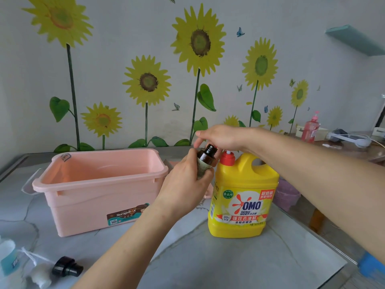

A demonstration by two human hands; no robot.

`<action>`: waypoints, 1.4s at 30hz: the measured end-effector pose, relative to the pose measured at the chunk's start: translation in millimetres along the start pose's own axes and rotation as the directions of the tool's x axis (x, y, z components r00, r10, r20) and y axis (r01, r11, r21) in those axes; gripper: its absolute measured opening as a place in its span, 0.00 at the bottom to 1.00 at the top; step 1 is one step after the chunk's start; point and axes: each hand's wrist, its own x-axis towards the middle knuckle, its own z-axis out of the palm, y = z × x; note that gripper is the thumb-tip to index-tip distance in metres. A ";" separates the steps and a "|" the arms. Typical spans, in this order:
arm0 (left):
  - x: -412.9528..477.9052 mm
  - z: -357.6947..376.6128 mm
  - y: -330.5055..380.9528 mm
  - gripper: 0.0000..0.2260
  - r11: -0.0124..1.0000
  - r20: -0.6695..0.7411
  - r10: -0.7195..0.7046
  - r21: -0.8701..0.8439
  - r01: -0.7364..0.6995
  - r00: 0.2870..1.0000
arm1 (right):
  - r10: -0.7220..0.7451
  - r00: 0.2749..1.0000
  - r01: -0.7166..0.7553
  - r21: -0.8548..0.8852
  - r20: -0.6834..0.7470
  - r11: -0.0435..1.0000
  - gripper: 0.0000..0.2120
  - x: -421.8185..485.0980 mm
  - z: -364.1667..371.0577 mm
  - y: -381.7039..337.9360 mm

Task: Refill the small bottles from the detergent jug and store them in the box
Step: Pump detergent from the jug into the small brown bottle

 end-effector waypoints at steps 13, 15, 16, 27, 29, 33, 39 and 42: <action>-0.7 1.6 -1.0 0.08 1.000 0.011 -0.002 0.011 0.002 1.000 | 0.010 1.000 -0.010 0.002 -0.018 1.000 0.24 -3.3 4.0 0.9; -1.9 1.8 -0.6 0.08 1.000 0.008 0.001 0.005 -0.001 1.000 | 0.015 1.000 -0.017 0.058 0.019 0.998 0.24 -6.4 -0.4 -1.2; -2.0 1.6 0.1 0.08 1.000 0.007 0.005 0.002 -0.005 1.000 | 0.016 1.000 -0.018 0.073 0.025 0.997 0.24 -7.8 -3.9 -2.5; -1.0 1.8 -1.0 0.09 1.000 -0.006 0.005 -0.001 -0.005 1.000 | 0.014 1.000 -0.014 0.012 0.016 1.000 0.24 -7.5 -3.1 -4.5; -1.1 2.2 0.2 0.09 1.000 -0.007 0.017 -0.006 -0.017 1.000 | 0.004 1.000 -0.005 0.055 0.013 0.998 0.24 -10.0 -6.1 -4.3; 0.2 3.4 -0.5 0.09 1.000 -0.004 0.026 0.002 -0.026 1.000 | -0.013 0.999 0.014 0.033 -0.046 0.999 0.24 -5.8 2.2 -0.2; -0.1 2.5 -1.0 0.08 1.000 -0.015 0.018 -0.009 -0.018 1.000 | -0.002 1.000 0.002 0.085 -0.001 0.996 0.24 -9.6 -4.4 -1.9; 0.5 2.9 -0.8 0.08 1.000 -0.014 0.021 -0.010 -0.021 1.000 | -0.015 1.000 0.017 0.113 -0.021 0.993 0.24 -8.7 -6.2 -2.2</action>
